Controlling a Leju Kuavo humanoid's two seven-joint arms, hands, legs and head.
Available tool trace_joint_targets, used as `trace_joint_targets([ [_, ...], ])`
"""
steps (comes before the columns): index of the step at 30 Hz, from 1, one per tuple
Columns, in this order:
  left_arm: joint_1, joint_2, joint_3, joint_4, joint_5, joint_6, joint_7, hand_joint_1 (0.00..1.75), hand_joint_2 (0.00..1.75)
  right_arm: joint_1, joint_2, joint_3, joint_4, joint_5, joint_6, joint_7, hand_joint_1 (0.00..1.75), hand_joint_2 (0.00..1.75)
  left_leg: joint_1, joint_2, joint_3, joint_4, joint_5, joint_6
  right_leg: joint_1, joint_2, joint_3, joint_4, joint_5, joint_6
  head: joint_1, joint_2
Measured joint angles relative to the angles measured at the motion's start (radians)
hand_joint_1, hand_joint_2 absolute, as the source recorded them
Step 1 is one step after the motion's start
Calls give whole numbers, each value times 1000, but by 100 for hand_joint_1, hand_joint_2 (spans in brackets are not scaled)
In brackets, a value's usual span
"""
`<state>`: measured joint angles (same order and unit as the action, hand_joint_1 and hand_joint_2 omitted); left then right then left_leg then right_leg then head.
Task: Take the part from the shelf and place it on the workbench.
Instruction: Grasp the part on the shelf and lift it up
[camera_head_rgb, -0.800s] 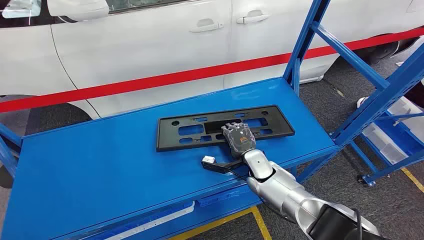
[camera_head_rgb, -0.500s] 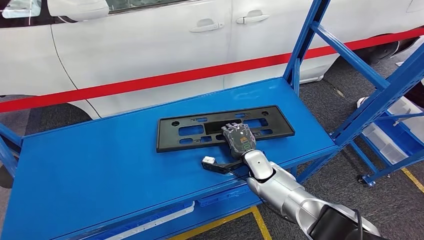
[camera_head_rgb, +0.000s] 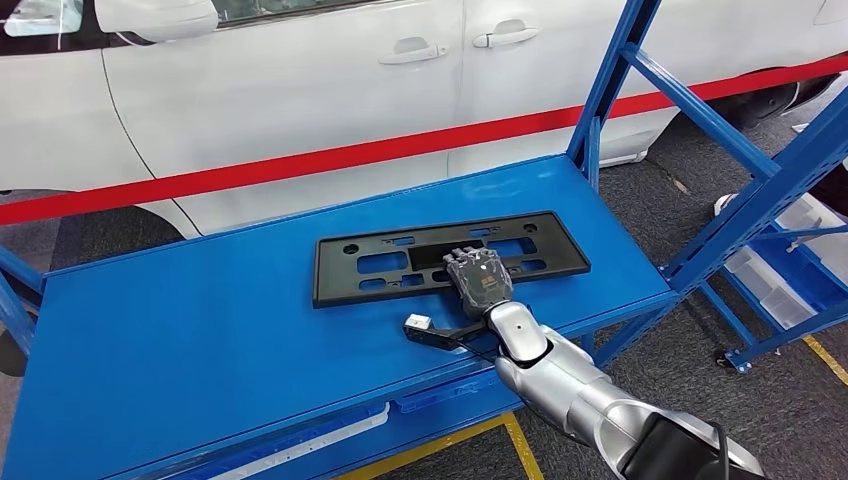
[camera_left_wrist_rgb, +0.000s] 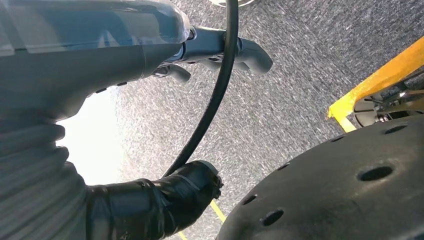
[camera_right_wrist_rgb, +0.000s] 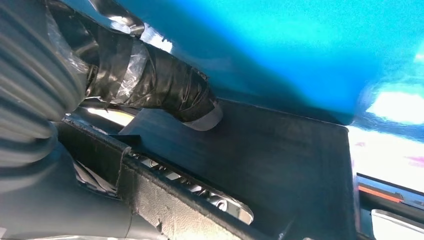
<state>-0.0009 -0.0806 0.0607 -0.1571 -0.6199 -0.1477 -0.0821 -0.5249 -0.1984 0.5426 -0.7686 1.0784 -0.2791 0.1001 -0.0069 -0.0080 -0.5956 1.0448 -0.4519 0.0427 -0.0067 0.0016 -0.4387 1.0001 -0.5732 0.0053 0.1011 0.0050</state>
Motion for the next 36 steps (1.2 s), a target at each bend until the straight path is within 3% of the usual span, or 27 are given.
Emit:
trace_joint_targets([
  [4, 0, 3, 0, 0, -7, 27, 13, 0, 175, 48, -18, -11, -83, 0, -38, -16, 175, 175, 0, 0, -1, 0, 0, 0, 0, 0, -1, 0, 0, 0, 0, 0],
  [9, 2, 13, 1, 0, -6, 39, 11, 0, 175, 144, -66, -42, -316, 8, -104, -71, 175, 175, -4, -1, -4, 3, -4, 4, -4, 0, -2, -4, 0, 3, 0, 0],
  [14, 1, 25, -11, 0, -58, 51, 49, 0, 175, 233, -189, -60, -652, 48, -111, -137, 175, 175, 0, -1, 4, -14, 2, 19, -7, -1, -1, 2, -13, 15, 0, 0],
  [16, 0, 25, -18, 0, -68, 53, 49, 0, 175, 262, -239, -72, -742, 28, -100, -152, 175, 175, 6, 0, 11, -29, 9, 23, -7, 0, -39, 79, -61, 17, 1, 0],
  [18, -1, 27, -25, 0, -72, 54, 49, 0, 175, 285, -272, -80, -795, 8, -94, -165, 175, 175, 6, 1, 11, -30, 9, 24, -7, 1, -116, 213, -115, 20, 0, 0],
  [19, -1, 28, -26, 0, -73, 55, 48, 0, 175, 295, -284, -80, -813, 0, -93, -171, 175, 175, 6, 2, 10, -29, 8, 24, -8, 0, -149, 262, -121, 22, 0, 0],
  [20, -2, 29, -27, 0, -74, 56, 46, 0, 175, 304, -295, -81, -827, -6, -93, -176, 175, 175, 7, 2, 10, -27, 6, 23, -10, 0, -166, 277, -105, 23, 0, 0],
  [21, -3, 30, -28, 0, -74, 57, 44, 0, 175, 309, -304, -81, -840, -12, -94, -181, 175, 175, 8, 2, 10, -24, 5, 21, -13, 0, -165, 253, -68, 25, 0, 0],
  [22, -4, 31, -28, 0, -74, 58, 42, 0, 175, 312, -313, -82, -851, -15, -95, -186, 175, 175, 9, 1, 10, -19, 2, 17, -17, -1, -148, 196, -20, 27, 0, 0],
  [24, -5, 32, -29, 0, -76, 60, 39, 0, 175, 314, -329, -85, -872, -17, -101, -197, 175, 175, 9, 0, 6, -9, -2, 7, -17, 1, -105, 85, 41, 26, 0, 0],
  [26, -5, 35, -30, 0, -80, 61, 39, 0, 175, 319, -344, -89, -890, 0, -112, -206, 175, 175, 7, -2, 0, -2, 0, -6, -12, 4, -95, 51, 51, 19, 0, 0],
  [29, -2, 37, -30, 0, -82, 65, 39, 0, 175, 337, -375, -95, -914, 30, -143, -213, 175, 175, 8, -3, -11, 9, -6, -24, -13, 2, -107, 47, 66, -1, 0, 0],
  [31, -1, 36, -30, 0, -84, 67, 41, 0, 175, 357, -398, -105, -932, 32, -162, -214, 175, 175, 11, 0, -36, 73, -65, -34, -15, -3, -119, 43, 79, -19, 0, 0],
  [33, -1, 34, -34, 0, -91, 69, 48, 0, 175, 396, -425, -124, -952, 27, -182, -218, 175, 175, 13, 2, -76, 195, -146, -43, -12, -9, -136, 45, 90, -27, 0, 0],
  [34, -2, 32, -37, 0, -95, 70, 53, 0, 175, 420, -438, -137, -961, 23, -192, -221, 175, 175, 13, 2, -89, 246, -170, -44, -11, -12, -145, 46, 95, -28, 0, 0],
  [35, -1, 29, -41, 0, -98, 71, 57, 0, 175, 443, -450, -152, -970, 19, -201, -226, 175, 175, 13, 2, -86, 268, -174, -44, -9, -14, -155, 49, 100, -28, 0, 0],
  [36, -1, 27, -44, 0, -100, 73, 59, 0, 175, 463, -461, -167, -978, 16, -207, -231, 175, 175, 13, 2, -65, 251, -160, -41, -8, -15, -163, 51, 105, -28, 0, 0],
])
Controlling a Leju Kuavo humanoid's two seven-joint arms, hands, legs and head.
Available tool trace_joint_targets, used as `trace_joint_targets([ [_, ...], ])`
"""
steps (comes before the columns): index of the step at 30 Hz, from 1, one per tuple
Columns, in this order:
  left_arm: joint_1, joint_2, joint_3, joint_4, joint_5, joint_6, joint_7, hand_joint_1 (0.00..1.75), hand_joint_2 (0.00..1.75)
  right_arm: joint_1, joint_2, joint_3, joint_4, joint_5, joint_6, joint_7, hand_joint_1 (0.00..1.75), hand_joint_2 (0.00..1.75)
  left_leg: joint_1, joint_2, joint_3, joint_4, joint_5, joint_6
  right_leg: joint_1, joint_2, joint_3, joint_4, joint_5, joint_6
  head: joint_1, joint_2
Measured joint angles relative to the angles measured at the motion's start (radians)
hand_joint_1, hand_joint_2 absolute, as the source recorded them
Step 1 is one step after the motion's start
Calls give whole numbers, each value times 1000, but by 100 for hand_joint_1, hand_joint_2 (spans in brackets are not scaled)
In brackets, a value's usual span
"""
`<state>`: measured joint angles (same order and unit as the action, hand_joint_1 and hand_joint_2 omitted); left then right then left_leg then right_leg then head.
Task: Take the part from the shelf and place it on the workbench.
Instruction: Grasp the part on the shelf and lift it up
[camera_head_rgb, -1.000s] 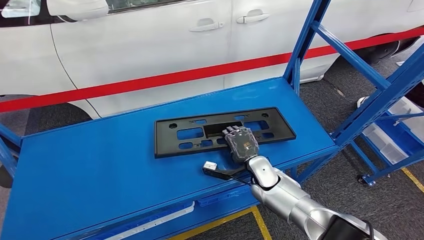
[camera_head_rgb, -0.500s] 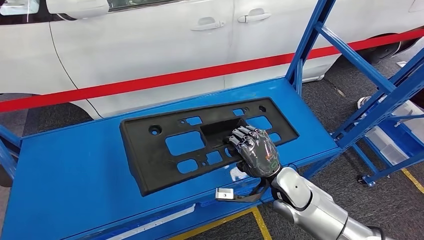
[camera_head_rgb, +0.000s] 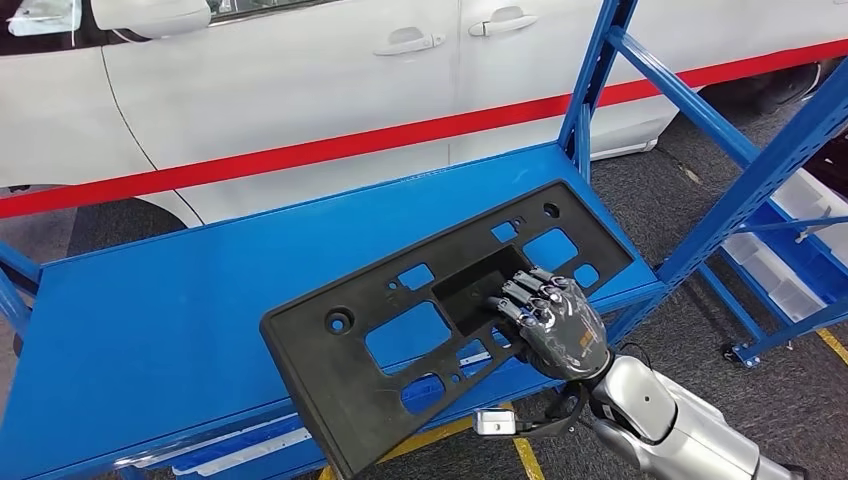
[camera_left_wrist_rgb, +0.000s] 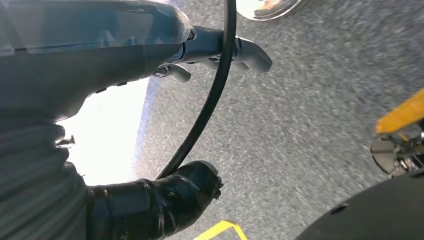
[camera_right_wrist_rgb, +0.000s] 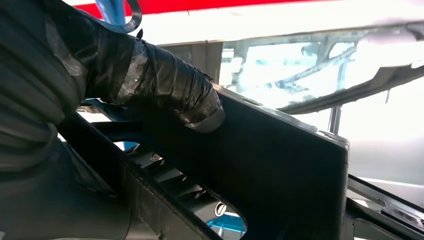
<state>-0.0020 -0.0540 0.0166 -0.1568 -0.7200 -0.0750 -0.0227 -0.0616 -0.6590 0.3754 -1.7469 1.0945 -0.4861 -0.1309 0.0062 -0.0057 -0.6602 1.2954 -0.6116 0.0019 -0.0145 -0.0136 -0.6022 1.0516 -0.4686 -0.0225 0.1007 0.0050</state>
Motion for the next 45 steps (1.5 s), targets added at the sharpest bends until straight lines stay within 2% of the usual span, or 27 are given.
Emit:
trace_joint_targets([
  [3, -2, -7, -8, 0, -3, 2, 2, 0, 175, 51, -23, -44, -23, -3, -10, -10, 175, 175, -7, -1, 134, -198, 63, 23, 4, 1, -16, 3, 15, 5, 0, 0],
  [5, -4, -13, -10, 0, -5, 3, 4, 0, 175, 78, -34, -65, -33, -3, -14, -13, 175, 175, -13, -1, 176, -277, 71, 34, 3, 0, -19, -1, 28, 17, 0, 0],
  [8, -6, -24, -12, -1, -7, 4, 5, 0, 175, 104, -47, -86, -42, -4, -15, -16, 175, 175, -13, 2, 170, -301, 98, 47, 0, 2, -21, -10, 41, 36, 0, 0],
  [10, -9, -30, -14, -1, -7, 4, 5, 0, 175, 116, -54, -96, -44, -5, -15, -17, 175, 175, -8, 9, 160, -318, 125, 60, 0, 7, -37, 32, -15, 44, 1, 0],
  [12, -10, -33, -16, -2, -7, 5, 6, 0, 175, 124, -58, -103, -45, -5, -15, -17, 175, 175, -8, 14, 137, -318, 145, 67, -2, 10, -69, 142, -108, 52, 1, 0],
  [13, -9, -34, -16, -2, -8, 6, 7, 0, 175, 128, -58, -105, -45, -5, -15, -17, 175, 175, -8, 15, 123, -314, 152, 66, -3, 10, -82, 198, -135, 56, 0, 0],
  [14, -9, -35, -17, -2, -8, 6, 8, 0, 175, 132, -59, -106, -45, -5, -15, -17, 175, 175, -8, 15, 107, -308, 160, 64, -6, 10, -82, 234, -140, 60, 0, 0],
  [15, -9, -36, -17, -3, -8, 6, 8, 0, 175, 134, -59, -108, -45, -6, -15, -18, 175, 175, -8, 15, 91, -300, 166, 62, -8, 10, -67, 238, -125, 64, 0, 0],
  [17, -10, -40, -19, -3, -9, 6, 8, 0, 175, 136, -62, -111, -45, -6, -15, -18, 175, 175, -6, 15, 62, -280, 174, 54, -14, 10, 11, 145, -75, 69, 1, 0],
  [19, -11, -42, -22, -5, -9, 6, 8, 0, 175, 137, -64, -116, -47, -6, -15, -18, 175, 175, -7, 14, 39, -260, 181, 44, -12, 12, 86, 26, -66, 65, 1, 0],
  [20, -11, -43, -23, -5, -9, 6, 8, 0, 175, 137, -66, -118, -48, -6, -15, -18, 175, 175, -8, 13, 33, -254, 186, 39, -9, 13, 102, -4, -72, 60, 1, 0],
  [22, -10, -43, -25, -5, -9, 6, 8, 0, 175, 139, -69, -121, -50, -6, -15, -19, 175, 175, -10, 11, 26, -254, 200, 25, -6, 14, 94, -12, -67, 42, 1, 0],
  [24, -9, -43, -25, -5, -9, 6, 8, 0, 175, 139, -70, -122, -51, -6, -15, -19, 175, 175, -7, 8, 14, -239, 180, 13, -9, 10, 76, -16, -50, 23, 1, 0],
  [27, -10, -43, -26, -6, -9, 6, 8, 0, 175, 139, -71, -123, -53, -6, -15, -19, 175, 175, -2, 7, -25, -102, 36, -4, -11, 4, 34, -18, -16, 3, 0, 0],
  [28, -10, -44, -27, -6, -9, 6, 8, 0, 175, 140, -71, -124, -53, -6, -15, -19, 175, 175, -1, 7, -34, -43, 1, -6, -10, 4, 19, -17, -4, 3, 0, 0],
  [29, -10, -44, -27, -6, -9, 6, 8, 0, 175, 141, -71, -124, -53, -6, -15, -19, 175, 175, 0, 7, -33, 0, -8, -8, -9, 4, 3, -16, 8, 3, 0, 0],
  [31, -11, -44, -27, -6, -9, 5, 8, 0, 175, 142, -71, -124, -53, -6, -15, -19, 175, 175, 0, 7, 9, 2, 38, -5, -8, 4, -28, -11, 32, 7, 0, 0],
  [32, -11, -44, -27, -6, -9, 6, 8, 0, 175, 143, -71, -124, -54, -6, -15, -19, 175, 175, -1, 7, 54, -44, 69, -1, -7, 4, -43, -8, 42, 10, 0, 0],
  [33, -12, -44, -27, -7, -9, 6, 8, 0, 175, 143, -71, -124, -54, -6, -15, -19, 175, 175, -2, 7, 108, -115, 80, 5, -7, 4, -54, -6, 51, 12, 0, 0],
  [35, -13, -43, -27, -8, -9, 6, 8, 0, 175, 143, -71, -126, -56, -6, -15, -19, 175, 175, -8, 6, 201, -258, 63, 17, -7, 2, -65, -5, 70, 22, 0, 0],
  [36, -14, -43, -27, -8, -9, 6, 8, 0, 175, 143, -71, -127, -57, -6, -15, -19, 175, 175, -12, 5, 222, -298, 50, 23, -8, 0, -65, -9, 80, 29, 0, 0],
  [38, -15, -43, -27, -8, -9, 6, 9, 0, 175, 144, -72, -128, -58, -6, -15, -19, 175, 175, -14, 6, 220, -318, 61, 34, -10, -1, -65, -19, 98, 43, 0, 0],
  [39, -16, -44, -27, -8, -9, 6, 9, 0, 175, 144, -72, -128, -58, -6, -15, -19, 175, 175, -12, 8, 213, -323, 74, 41, -11, 1, -68, -18, 93, 48, 0, 0],
  [40, -16, -44, -27, -8, -9, 6, 9, 0, 175, 145, -72, -129, -58, -6, -15, -19, 175, 175, -10, 11, 203, -327, 89, 50, -11, 3, -75, -3, 66, 51, 1, 0],
  [43, -16, -45, -27, -8, -9, 6, 10, 0, 175, 147, -72, -129, -58, -6, -15, -19, 175, 175, -11, 18, 160, -328, 127, 65, -12, 8, -111, 147, -84, 57, 1, 0],
  [44, -15, -45, -27, -8, -9, 7, 10, 0, 175, 146, -72, -129, -58, 1, -13, -19, 175, 175, -13, 19, 144, -324, 138, 64, -12, 9, -117, 205, -106, 60, 1, 0],
  [45, -15, -44, -27, -8, -10, 9, 10, 0, 175, 139, -69, -126, -56, 18, -7, -17, 175, 175, -14, 19, 126, -318, 149, 63, -12, 9, -114, 243, -104, 62, 1, 0],
])
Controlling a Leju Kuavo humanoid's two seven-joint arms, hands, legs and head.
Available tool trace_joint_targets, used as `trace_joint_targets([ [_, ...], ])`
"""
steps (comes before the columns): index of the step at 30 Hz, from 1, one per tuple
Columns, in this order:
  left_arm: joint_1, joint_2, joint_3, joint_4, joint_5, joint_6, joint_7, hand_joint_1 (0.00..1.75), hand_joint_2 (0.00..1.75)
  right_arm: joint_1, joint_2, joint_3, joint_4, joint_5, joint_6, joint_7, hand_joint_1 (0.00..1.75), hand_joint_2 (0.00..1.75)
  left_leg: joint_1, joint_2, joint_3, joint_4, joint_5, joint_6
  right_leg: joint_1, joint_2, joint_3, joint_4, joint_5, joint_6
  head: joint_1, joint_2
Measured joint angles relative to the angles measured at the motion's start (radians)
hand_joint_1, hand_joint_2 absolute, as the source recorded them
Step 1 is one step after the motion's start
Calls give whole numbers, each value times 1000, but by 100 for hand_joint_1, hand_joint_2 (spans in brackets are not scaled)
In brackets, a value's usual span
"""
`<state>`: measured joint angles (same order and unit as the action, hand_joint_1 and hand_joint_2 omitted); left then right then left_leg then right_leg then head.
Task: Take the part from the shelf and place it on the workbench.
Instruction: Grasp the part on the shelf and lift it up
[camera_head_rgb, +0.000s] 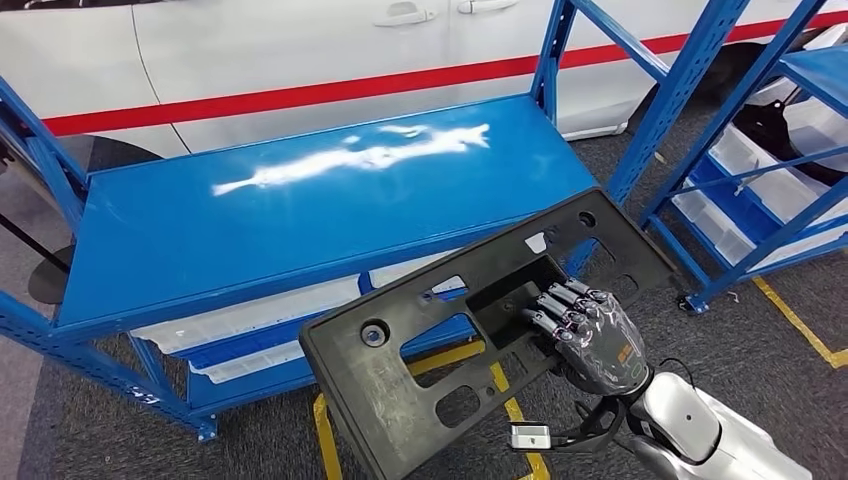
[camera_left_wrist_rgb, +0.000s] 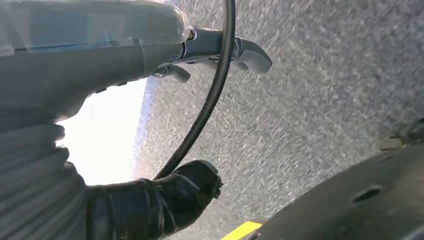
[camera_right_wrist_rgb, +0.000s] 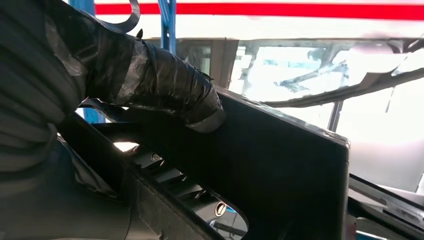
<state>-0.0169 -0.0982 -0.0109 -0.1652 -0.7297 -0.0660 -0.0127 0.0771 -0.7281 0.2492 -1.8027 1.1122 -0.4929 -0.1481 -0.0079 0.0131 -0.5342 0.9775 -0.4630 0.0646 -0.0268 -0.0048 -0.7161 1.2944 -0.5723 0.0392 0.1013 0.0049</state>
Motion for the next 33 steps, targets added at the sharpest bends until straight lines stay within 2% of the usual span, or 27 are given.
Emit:
trace_joint_targets([
  [1, 0, 2, 0, 0, 0, 2, -1, 0, 175, -18, 7, 7, 5, 29, 12, 4, 175, 175, 0, 1, -19, 8, 9, -3, 0, 0, 19, 4, 23, 1, 0, 0],
  [2, 0, 6, 0, 0, 0, 4, -4, 0, 175, -46, 19, 18, 15, 64, 27, 12, 175, 175, -1, 2, -38, 18, 16, -7, -1, 0, 54, -26, 52, 0, 0, 0],
  [3, 0, 10, 0, 0, 0, 4, -8, 0, 175, -79, 35, 34, 27, 96, 41, 21, 175, 175, 0, 5, -54, 29, 21, -12, -1, 1, 103, -88, 64, -2, 0, 0],
  [5, -2, 19, 0, 0, 0, 4, -17, 0, 175, -132, 62, 66, 49, 132, 56, 39, 175, 175, -3, 6, -78, 48, 31, -21, 1, 4, 187, -214, 51, -10, 0, 0],
  [6, -3, 23, -1, -1, 0, 3, -19, 0, 175, -150, 70, 80, 57, 136, 58, 45, 175, 175, -4, 5, -85, 54, 36, -26, 4, 5, 207, -250, 37, -15, 0, 0],
  [7, -2, 26, -1, -1, -1, 3, -20, 0, 175, -163, 75, 92, 64, 136, 58, 52, 175, 175, -5, 2, -88, 55, 44, -32, 8, 5, 210, -260, 35, -20, 0, 0],
  [9, 1, 34, -1, -1, -1, 3, -21, 0, 175, -185, 81, 113, 73, 128, 58, 66, 175, 175, -3, -4, -99, 59, 47, -43, 5, 1, 195, -262, 51, -36, 0, 0],
  [10, 2, 37, -1, 0, -2, 3, -21, 0, 175, -192, 84, 122, 76, 122, 58, 71, 175, 175, -2, -6, -109, 73, 25, -50, 2, -3, 184, -264, 62, -46, 0, 0],
  [11, 3, 39, -1, 0, -2, 3, -21, 0, 175, -197, 85, 128, 79, 119, 58, 75, 175, 175, 0, -8, -122, 106, -16, -55, 0, -6, 171, -266, 74, -55, -1, 0],
  [13, 5, 41, -1, 0, -3, 3, -21, 0, 175, -204, 89, 139, 84, 114, 58, 78, 175, 175, 5, -10, -152, 216, -117, -65, 1, -9, 142, -265, 97, -64, -1, 0],
  [14, 6, 42, -1, 0, -3, 3, -21, 0, 175, -205, 91, 144, 86, 113, 58, 79, 175, 175, 8, -10, -161, 275, -146, -68, 1, -9, 127, -264, 109, -63, -1, 0],
  [15, 7, 42, -2, 0, -3, 2, -21, 0, 175, -206, 92, 148, 89, 110, 58, 80, 175, 175, 10, -10, -160, 314, -150, -71, 2, -9, 112, -263, 121, -62, -1, 0],
  [16, 7, 42, -2, 0, -3, 2, -21, 0, 175, -206, 93, 153, 92, 107, 58, 81, 175, 175, 12, -10, -145, 324, -132, -72, 2, -9, 97, -261, 132, -60, -1, 0],
  [17, 7, 42, -2, 0, -4, 2, -21, 0, 175, -206, 94, 156, 94, 102, 58, 84, 175, 175, 13, -10, -113, 297, -101, -72, 2, -9, 83, -259, 142, -57, -1, 0],
  [18, 7, 42, -2, 0, -4, 2, -21, 0, 175, -206, 94, 159, 95, 95, 59, 86, 175, 175, 14, -10, -66, 240, -74, -70, 2, -9, 71, -258, 151, -54, -1, 0],
  [19, 6, 43, -2, -1, -4, 2, -21, 0, 175, -206, 94, 160, 95, 86, 60, 89, 175, 175, 12, -11, -11, 162, -64, -66, 3, -10, 62, -256, 159, -50, -1, 0],
  [20, 6, 44, -2, -1, -5, 3, -21, 0, 175, -206, 94, 161, 95, 75, 63, 91, 175, 175, 11, -13, 37, 88, -66, -61, 3, -10, 56, -256, 168, -45, -1, 0],
  [21, 6, 45, -2, -1, -5, 3, -21, 0, 175, -207, 94, 162, 95, 64, 68, 93, 175, 175, 8, -14, 67, 34, -73, -57, 3, -11, 53, -258, 177, -40, -1, 0],
  [22, 7, 46, -2, -1, -4, 3, -21, 0, 175, -208, 95, 164, 96, 53, 75, 94, 175, 175, 6, -15, 81, 4, -80, -54, 3, -11, 51, -263, 188, -33, -1, 0],
  [24, 7, 46, -2, -1, -1, 3, -21, 0, 175, -211, 98, 168, 99, 36, 91, 95, 175, 175, 6, -13, 72, -9, -62, -44, 2, -9, 49, -273, 203, -21, -1, 0],
  [25, 6, 46, -2, -1, 2, 3, -21, 0, 175, -213, 100, 170, 100, 29, 98, 95, 175, 175, 8, -10, 66, -14, -50, -35, 2, -7, 43, -265, 188, -17, 0, 0],
  [26, 5, 46, -2, -1, 4, 3, -21, 0, 175, -214, 101, 172, 102, 24, 104, 94, 175, 175, 11, -7, 58, -19, -36, -26, 3, -4, 32, -237, 153, -15, 0, 0],
  [28, 5, 46, -2, -1, 7, 4, -21, 0, 175, -217, 104, 175, 106, 18, 111, 93, 175, 175, 10, -4, 32, -16, -14, -14, 3, 0, 1, -125, 49, -13, 0, 0],
  [29, 6, 47, -2, -1, 7, 4, -21, 0, 175, -217, 105, 177, 108, 16, 113, 92, 175, 175, 9, -3, 16, -11, -5, -12, 3, 0, -11, -60, 13, -12, 0, 0],
  [30, 7, 48, -2, -1, 8, 4, -21, 0, 175, -217, 106, 179, 111, 14, 115, 90, 175, 175, 7, -2, -1, -4, 2, -12, 3, 0, -14, -12, -1, -11, 0, 0],
  [31, 7, 49, -2, -1, 8, 4, -21, 0, 175, -218, 106, 181, 112, 10, 118, 89, 175, 175, 6, -2, -18, 4, 9, -13, 2, 0, -2, 6, 8, -10, 0, 0],
  [33, 7, 49, -2, -1, 8, 5, -21, 0, 175, -221, 107, 183, 114, -3, 127, 85, 175, 175, 7, -3, -51, 25, 18, -18, 2, 0, 66, -55, 56, -10, 0, 0],
])
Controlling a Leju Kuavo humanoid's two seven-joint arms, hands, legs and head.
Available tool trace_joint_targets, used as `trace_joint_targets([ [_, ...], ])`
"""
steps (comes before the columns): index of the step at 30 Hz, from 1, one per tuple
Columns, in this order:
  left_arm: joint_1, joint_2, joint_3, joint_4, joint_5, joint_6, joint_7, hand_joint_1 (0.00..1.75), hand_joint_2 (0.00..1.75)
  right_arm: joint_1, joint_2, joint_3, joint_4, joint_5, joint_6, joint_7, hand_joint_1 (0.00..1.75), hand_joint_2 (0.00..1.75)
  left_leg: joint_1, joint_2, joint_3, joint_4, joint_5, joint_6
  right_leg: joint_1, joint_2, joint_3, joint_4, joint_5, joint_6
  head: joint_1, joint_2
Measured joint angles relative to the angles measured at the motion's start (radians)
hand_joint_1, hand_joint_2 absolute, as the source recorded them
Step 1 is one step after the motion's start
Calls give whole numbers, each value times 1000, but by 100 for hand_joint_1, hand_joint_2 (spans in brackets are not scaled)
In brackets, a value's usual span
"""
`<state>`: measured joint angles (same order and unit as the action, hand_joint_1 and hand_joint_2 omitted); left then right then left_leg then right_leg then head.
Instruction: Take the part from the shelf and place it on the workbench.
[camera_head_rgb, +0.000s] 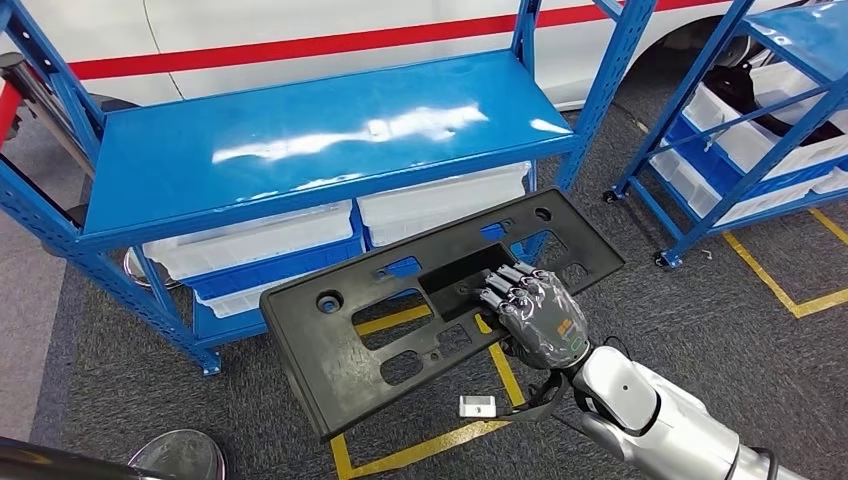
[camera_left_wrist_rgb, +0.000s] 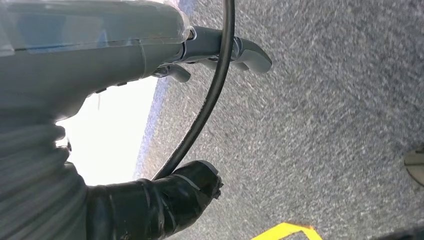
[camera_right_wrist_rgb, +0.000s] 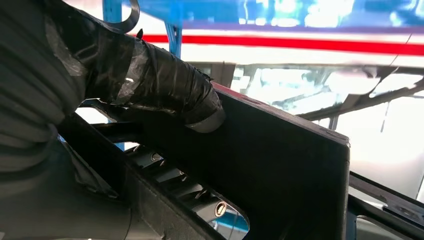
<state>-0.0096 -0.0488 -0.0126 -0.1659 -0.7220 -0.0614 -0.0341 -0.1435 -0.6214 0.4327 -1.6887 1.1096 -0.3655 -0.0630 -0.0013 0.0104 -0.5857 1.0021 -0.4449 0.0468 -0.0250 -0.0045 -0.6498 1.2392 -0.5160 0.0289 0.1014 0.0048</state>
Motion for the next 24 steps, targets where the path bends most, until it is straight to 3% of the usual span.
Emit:
trace_joint_targets([
  [2, 0, 0, 0, 0, 0, 0, -1, 0, 175, -8, 0, 0, 1, -15, 10, -3, 175, 175, -1, 1, -25, 21, 6, -7, 3, -2, 86, -125, 4, -4, 0, 0],
  [4, 1, 0, 0, 0, 1, 0, -3, 0, 175, -15, -1, 0, 1, -27, 17, -7, 175, 175, -4, 3, -37, 32, 16, -17, 10, -4, 121, -190, -14, -12, 0, 0],
  [6, 3, 1, 0, 0, 1, 0, -4, 0, 175, -18, -1, 1, 2, -34, 22, -9, 175, 175, -4, 5, -44, 32, 26, -28, 10, 0, 112, -195, -2, -25, 0, 0],
  [7, 4, 1, 0, 0, 1, -1, -4, 0, 175, -20, -1, 1, 2, -36, 24, -10, 175, 175, -4, 3, -50, 37, 18, -34, 7, 2, 104, -198, 7, -33, 0, 0],
  [8, 4, 2, 0, 0, 1, -1, -4, 0, 175, -22, -1, 1, 2, -37, 24, -10, 175, 175, -4, 1, -59, 55, -7, -39, 4, 4, 95, -199, 17, -42, 0, 0],
  [9, 4, 3, 0, 0, 1, -1, -5, 0, 175, -24, -1, 1, 2, -39, 25, -11, 175, 175, -3, -2, -71, 92, -50, -44, 2, 7, 82, -201, 29, -49, -1, 0],
  [11, 3, 3, 0, 0, 1, -1, -7, 0, 175, -26, 0, 2, 3, -45, 28, -13, 175, 175, 0, -4, -98, 210, -145, -50, 5, 15, 54, -200, 52, -57, -1, 0],
  [12, 3, 3, 0, 0, 1, -2, -7, 0, 175, -26, 0, 2, 3, -47, 31, -14, 175, 175, 1, -5, -104, 267, -172, -50, 6, 21, 38, -199, 64, -57, -1, 0],
  [13, 3, 3, 0, 0, 1, -2, -8, 0, 175, -26, 0, 2, 3, -49, 33, -15, 175, 175, 1, -5, -99, 298, -175, -48, 8, 28, 23, -197, 75, -57, -1, 0],
  [14, 2, 3, 0, 0, 1, -2, -8, 0, 175, -26, 0, 2, 3, -51, 35, -16, 175, 175, 0, -7, -79, 297, -157, -44, 10, 35, 8, -196, 86, -56, -1, 0],
  [16, 2, 5, 0, 0, 1, -1, -8, 0, 175, -26, 0, 2, 3, -51, 37, -17, 175, 175, -4, -30, 9, 193, -105, -25, 12, 51, -17, -194, 107, -55, 0, 0],
  [18, 2, 9, 0, 0, 1, -1, -8, 0, 175, -29, 0, 2, 3, -51, 37, -17, 175, 175, -8, -71, 107, 47, -97, -5, 12, 69, -32, -196, 130, -48, 0, 0],
  [19, 2, 10, 0, 0, 1, -1, -8, 0, 175, -30, 0, 2, 3, -51, 37, -17, 175, 175, -11, -85, 133, 1, -102, 0, 8, 77, -35, -201, 142, -43, 0, 0],
  [20, 2, 10, 0, 0, 1, -2, -8, 0, 175, -31, 0, 2, 3, -51, 37, -17, 175, 175, -12, -85, 144, -22, -103, 1, 6, 87, -37, -208, 156, -35, -1, 0],
  [22, -2, 10, 0, 0, 1, -2, -8, 0, 175, -31, 0, 2, 3, -51, 37, -18, 175, 175, -13, -64, 139, -42, -76, 5, 3, 98, -40, -226, 174, -22, 0, 0],
  [23, -4, 10, 0, 0, 2, -2, -8, 0, 175, -33, -1, 3, 4, -52, 38, -18, 175, 175, -10, -49, 134, -54, -60, 10, 4, 88, -46, -220, 157, -19, 0, 0],
  [24, -5, 10, 0, 0, 2, -2, -8, 0, 175, -35, -1, 3, 5, -53, 39, -18, 175, 175, -8, -33, 124, -63, -43, 14, 6, 68, -57, -193, 118, -16, 0, 0],
])
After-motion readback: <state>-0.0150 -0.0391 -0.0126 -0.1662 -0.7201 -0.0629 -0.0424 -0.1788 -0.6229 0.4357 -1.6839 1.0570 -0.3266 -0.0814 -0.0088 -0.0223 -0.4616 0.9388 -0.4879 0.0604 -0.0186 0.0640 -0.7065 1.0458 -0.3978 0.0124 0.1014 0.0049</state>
